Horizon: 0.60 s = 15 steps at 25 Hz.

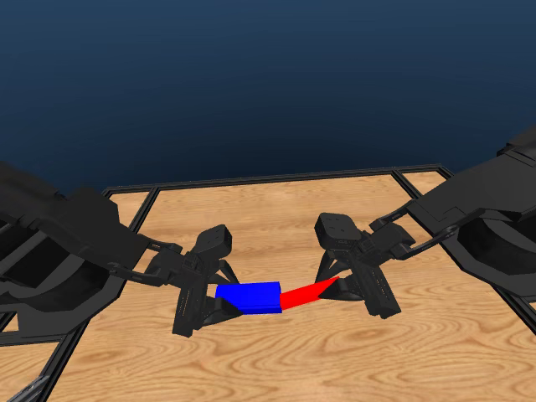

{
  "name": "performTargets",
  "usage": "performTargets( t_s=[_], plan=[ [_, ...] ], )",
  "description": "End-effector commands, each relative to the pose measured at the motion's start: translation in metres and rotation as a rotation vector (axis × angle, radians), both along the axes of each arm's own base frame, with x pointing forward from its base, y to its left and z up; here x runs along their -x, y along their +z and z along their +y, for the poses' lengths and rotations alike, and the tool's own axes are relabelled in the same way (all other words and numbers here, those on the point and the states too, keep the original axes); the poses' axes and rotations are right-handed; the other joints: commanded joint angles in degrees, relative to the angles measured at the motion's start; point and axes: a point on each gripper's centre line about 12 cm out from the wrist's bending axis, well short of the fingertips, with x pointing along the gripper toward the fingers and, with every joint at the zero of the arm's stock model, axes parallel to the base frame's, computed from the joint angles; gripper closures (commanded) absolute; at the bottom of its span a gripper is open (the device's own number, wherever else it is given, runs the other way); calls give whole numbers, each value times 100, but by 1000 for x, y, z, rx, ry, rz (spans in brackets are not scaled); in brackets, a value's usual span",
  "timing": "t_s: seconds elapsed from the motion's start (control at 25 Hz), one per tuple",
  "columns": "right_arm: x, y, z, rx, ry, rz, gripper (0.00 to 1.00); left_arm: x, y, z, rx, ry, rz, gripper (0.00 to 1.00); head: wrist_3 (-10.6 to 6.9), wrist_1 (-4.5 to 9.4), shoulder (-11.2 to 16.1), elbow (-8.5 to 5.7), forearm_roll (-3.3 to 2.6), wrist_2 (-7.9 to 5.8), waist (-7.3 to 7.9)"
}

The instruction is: Insert peg into socket

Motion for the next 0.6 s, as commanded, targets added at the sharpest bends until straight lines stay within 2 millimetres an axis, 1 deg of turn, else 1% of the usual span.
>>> performTargets(
  t_s=[0.04,0.12,0.16,0.2,0.24,0.28,0.32,0.36,0.4,0.44,0.48,0.52,0.56,0.6],
  plan=[
    [-20,19,-21,-15,-66,-79,100,-22,20,-12,9,-31,-130,100,5,-57,7,-78,6,-6,18],
    [-22,19,-25,-13,-77,-75,100,-24,20,-12,10,-32,-130,100,6,-60,11,-81,7,-9,25],
    [-24,24,-25,-11,-75,-87,100,-24,19,-12,7,-33,-128,100,4,-61,15,-86,6,-12,25],
    [-23,20,-27,-4,-77,-68,100,-24,19,-13,13,-29,-131,100,-3,-61,19,-88,6,-11,26],
    [-27,29,-28,-7,-80,-96,100,-22,18,-14,17,-30,-127,100,-5,-64,23,-88,5,-15,27],
    [-27,22,-30,-2,-84,-72,100,-23,15,-12,13,-25,-119,100,-11,-63,29,-92,6,-14,30],
    [-29,27,-34,3,-86,-96,100,-26,17,-12,15,-22,-133,100,-13,-61,36,-97,6,-17,34],
    [-34,22,-31,-8,-89,-96,100,-28,18,-12,15,-22,-138,100,-18,-66,40,-98,7,-19,40],
    [-34,17,-31,-7,-87,-90,100,-28,16,-12,12,-25,-133,100,-15,-75,48,-99,8,-22,47],
    [-43,21,-30,-16,-89,-124,100,-31,19,-11,15,-18,-148,100,-12,-71,55,-106,11,-19,55],
    [-45,17,-34,-21,-102,-119,100,-31,19,-10,13,-17,-150,100,-13,-79,61,-108,12,-18,60],
    [-52,17,-31,-29,-97,-145,100,-32,19,-9,10,-16,-156,100,-9,-84,68,-109,14,-18,69],
    [-55,16,-31,-29,-96,-150,100,-32,19,-9,9,-16,-152,100,-3,-79,72,-114,17,-14,75],
    [-54,11,-31,-25,-95,-134,100,-33,21,-9,11,-18,-162,100,-4,-81,74,-114,18,-13,77]
  ],
)
